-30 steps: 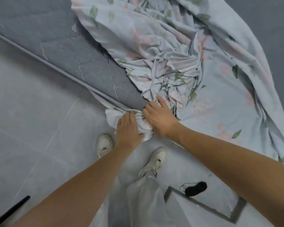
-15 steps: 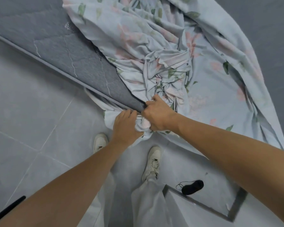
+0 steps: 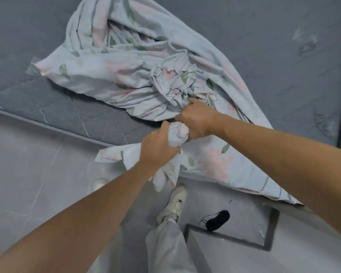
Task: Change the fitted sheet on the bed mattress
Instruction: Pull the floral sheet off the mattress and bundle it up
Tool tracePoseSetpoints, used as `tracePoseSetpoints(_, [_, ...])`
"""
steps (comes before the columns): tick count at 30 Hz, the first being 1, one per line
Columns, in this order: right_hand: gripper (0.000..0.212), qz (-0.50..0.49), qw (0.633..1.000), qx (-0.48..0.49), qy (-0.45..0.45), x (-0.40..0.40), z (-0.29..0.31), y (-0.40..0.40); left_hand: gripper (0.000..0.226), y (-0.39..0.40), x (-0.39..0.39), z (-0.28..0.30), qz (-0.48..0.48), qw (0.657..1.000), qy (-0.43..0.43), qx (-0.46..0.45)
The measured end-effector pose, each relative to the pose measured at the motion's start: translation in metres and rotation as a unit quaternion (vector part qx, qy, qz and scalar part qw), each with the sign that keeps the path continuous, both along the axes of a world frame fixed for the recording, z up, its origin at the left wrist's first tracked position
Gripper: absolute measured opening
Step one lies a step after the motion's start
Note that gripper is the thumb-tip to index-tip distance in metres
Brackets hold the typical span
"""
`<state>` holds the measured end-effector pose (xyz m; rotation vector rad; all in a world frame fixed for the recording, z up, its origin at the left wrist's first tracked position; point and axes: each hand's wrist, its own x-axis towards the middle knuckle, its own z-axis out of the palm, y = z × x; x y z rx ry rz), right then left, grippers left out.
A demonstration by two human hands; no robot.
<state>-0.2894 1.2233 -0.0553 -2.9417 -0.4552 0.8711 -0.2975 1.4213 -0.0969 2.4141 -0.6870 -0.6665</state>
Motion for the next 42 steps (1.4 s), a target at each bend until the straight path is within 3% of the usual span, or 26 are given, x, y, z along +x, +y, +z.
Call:
tracePoseSetpoints(3, [0.041,-0.022,0.999,-0.022,-0.014,-0.018,-0.020,-0.015,0.058,-0.016,-0.006,-0.021,-0.015,1.000,0.017,0.011])
tracePoseSetpoints(5, [0.048,-0.035,0.998,-0.041,-0.033,-0.041,-0.047,-0.022,0.077,-0.017,-0.011,-0.041,-0.033,0.998,-0.004,0.058])
tracePoseSetpoints(10, [0.048,-0.087,0.985,0.018,-0.150,-0.090,-0.095,-0.024,0.125,-0.018,-0.027,-0.071,0.009,0.992,0.005,0.126])
tracePoseSetpoints(12, [0.061,-0.114,0.975,0.050,-0.186,-0.102,-0.097,-0.025,0.133,-0.026,-0.030,-0.075,0.028,0.989,0.010,0.143])
tracePoseSetpoints(14, [0.076,-0.162,0.964,0.046,-0.205,-0.118,-0.095,-0.031,0.130,-0.032,-0.032,-0.076,0.028,0.987,0.010,0.160])
tracePoseSetpoints(17, [0.092,-0.260,0.944,0.020,-0.200,-0.158,-0.103,-0.048,0.104,-0.043,-0.041,-0.074,-0.007,0.984,0.007,0.177])
tracePoseSetpoints(23, [0.100,-0.403,0.912,-0.067,-0.027,-0.251,-0.126,-0.096,0.069,-0.075,-0.060,-0.067,-0.046,0.981,0.032,0.187])
tracePoseSetpoints(26, [0.104,-0.458,0.885,-0.082,-0.008,-0.284,-0.132,-0.109,0.068,-0.107,-0.082,-0.064,-0.074,0.980,0.034,0.182])
tracePoseSetpoints(29, [0.104,-0.503,0.855,-0.102,-0.078,-0.301,-0.124,-0.114,0.065,-0.144,-0.108,-0.063,-0.079,0.977,0.025,0.195])
tracePoseSetpoints(33, [0.115,-0.597,0.776,-0.137,-0.154,-0.335,-0.117,-0.148,0.060,-0.194,-0.139,-0.065,-0.098,0.978,0.017,0.184])
tracePoseSetpoints(35, [0.130,-0.645,0.742,-0.131,-0.125,-0.353,-0.120,-0.168,0.066,-0.206,-0.147,-0.069,-0.112,0.976,0.009,0.188])
tracePoseSetpoints(38, [0.139,-0.678,0.730,-0.076,-0.032,-0.369,-0.129,-0.184,0.073,-0.206,-0.150,-0.078,-0.114,0.974,-0.018,0.194])
tracePoseSetpoints(40, [0.134,-0.687,0.724,-0.067,-0.014,-0.371,-0.132,-0.182,0.076,-0.204,-0.152,-0.080,-0.116,0.974,-0.034,0.193])
tracePoseSetpoints(42, [0.107,-0.690,0.717,-0.093,-0.032,-0.368,-0.133,-0.174,0.086,-0.203,-0.155,-0.076,-0.111,0.971,-0.049,0.207])
